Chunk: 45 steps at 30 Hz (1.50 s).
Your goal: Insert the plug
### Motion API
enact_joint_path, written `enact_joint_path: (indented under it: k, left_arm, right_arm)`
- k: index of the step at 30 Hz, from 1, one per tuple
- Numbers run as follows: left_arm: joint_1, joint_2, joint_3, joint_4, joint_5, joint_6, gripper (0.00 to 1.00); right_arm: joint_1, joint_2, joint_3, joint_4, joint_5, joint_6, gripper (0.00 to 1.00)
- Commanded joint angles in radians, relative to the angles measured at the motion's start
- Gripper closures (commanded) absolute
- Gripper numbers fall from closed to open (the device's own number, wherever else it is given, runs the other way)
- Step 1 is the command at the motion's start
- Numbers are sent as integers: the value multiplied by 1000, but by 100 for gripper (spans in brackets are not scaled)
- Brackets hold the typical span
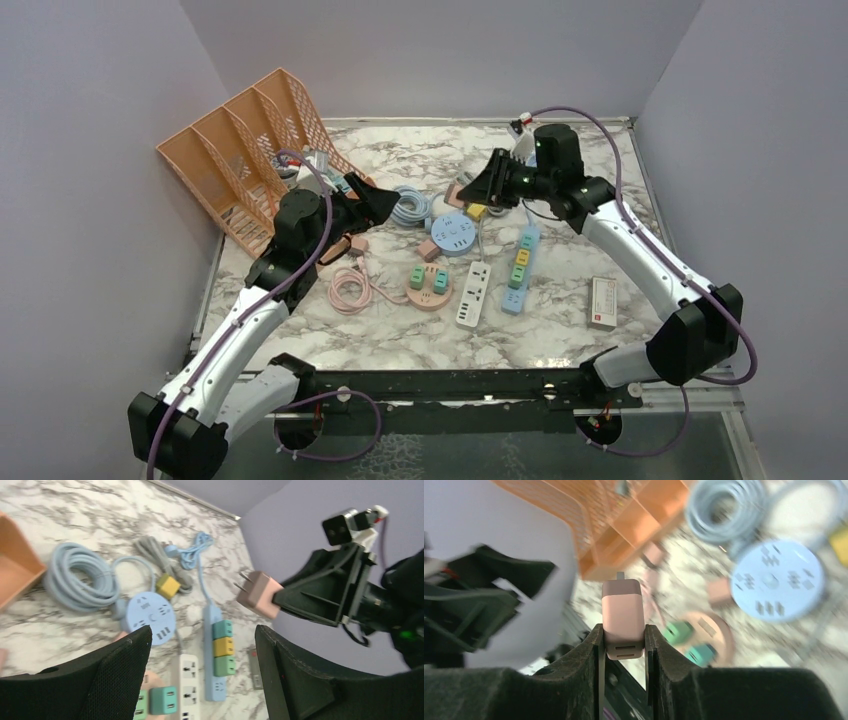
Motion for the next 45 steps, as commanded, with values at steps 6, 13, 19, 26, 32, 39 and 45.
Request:
enact_joint_path:
  k: [6, 13, 19, 26, 32, 39, 45]
  left_arm:
    - [1, -20, -12, -171, -134, 158, 23]
    - [1, -2, -20, -179, -145, 195, 23]
    - [0, 5, -18, -191, -165, 226, 23]
    - [-1, -5, -30, -196, -165, 236, 23]
    - [-2, -16, -32, -202, -174, 249, 23]
    - [-2, -29, -32, -211, -198, 274, 22]
    - [-2, -39, -31, -221, -217, 292, 22]
  right_arm:
    - [5, -27, -16, -712, 204, -238, 99]
    - [4, -5, -68, -843, 265, -220, 99]
    - [5, 35, -115, -864, 373, -180, 99]
    - [5, 89, -107, -847, 436, -146, 99]
    - [5, 129, -95, -862, 491, -107, 99]
    - [5, 150, -119, -842, 490, -54, 99]
    - [4, 160, -150, -841, 485, -29, 99]
